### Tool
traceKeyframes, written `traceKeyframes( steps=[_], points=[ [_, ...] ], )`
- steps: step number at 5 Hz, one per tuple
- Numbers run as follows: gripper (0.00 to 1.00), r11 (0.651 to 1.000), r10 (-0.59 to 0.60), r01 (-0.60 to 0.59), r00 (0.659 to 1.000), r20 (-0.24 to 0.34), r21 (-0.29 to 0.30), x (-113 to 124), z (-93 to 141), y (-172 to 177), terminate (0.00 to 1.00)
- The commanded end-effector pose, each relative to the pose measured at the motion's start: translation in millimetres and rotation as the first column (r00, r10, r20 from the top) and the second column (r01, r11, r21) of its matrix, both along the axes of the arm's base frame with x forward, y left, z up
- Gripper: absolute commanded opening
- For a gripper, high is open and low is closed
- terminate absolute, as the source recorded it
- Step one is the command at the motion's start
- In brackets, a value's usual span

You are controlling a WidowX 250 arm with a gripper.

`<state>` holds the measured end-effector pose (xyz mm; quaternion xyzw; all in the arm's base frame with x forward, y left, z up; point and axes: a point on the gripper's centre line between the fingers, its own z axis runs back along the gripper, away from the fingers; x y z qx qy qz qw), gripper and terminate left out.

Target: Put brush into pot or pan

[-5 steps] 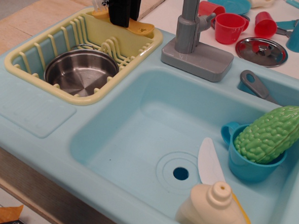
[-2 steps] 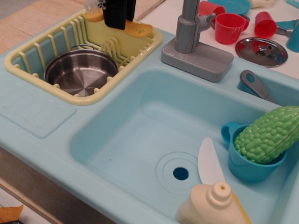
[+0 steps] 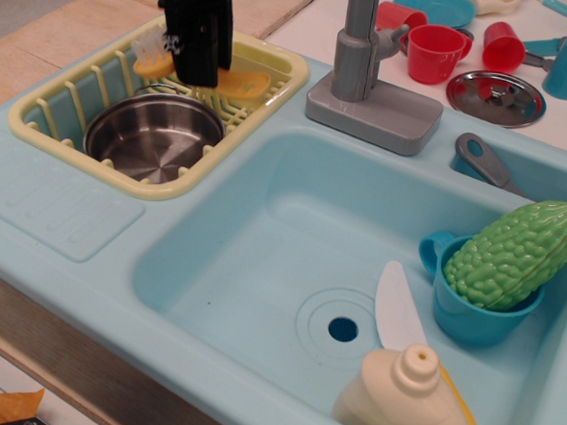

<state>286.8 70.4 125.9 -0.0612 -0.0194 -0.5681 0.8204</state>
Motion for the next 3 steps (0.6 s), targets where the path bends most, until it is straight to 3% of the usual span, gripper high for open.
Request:
traceKeyframes(
  steps=[1, 2, 3],
  points=[
    [0.0, 0.998, 0.059, -0.058, 0.995, 0.076, -0.014, -17.3, 9.0, 3.0, 0.0],
    [1.0, 0.999, 0.039, -0.036, 0.995, 0.088, -0.036, -18.3, 6.9, 3.9, 0.0],
    [1.0, 0.999, 0.039, -0.036, 0.995, 0.088, -0.036, -18.3, 6.9, 3.9, 1.0]
  ],
)
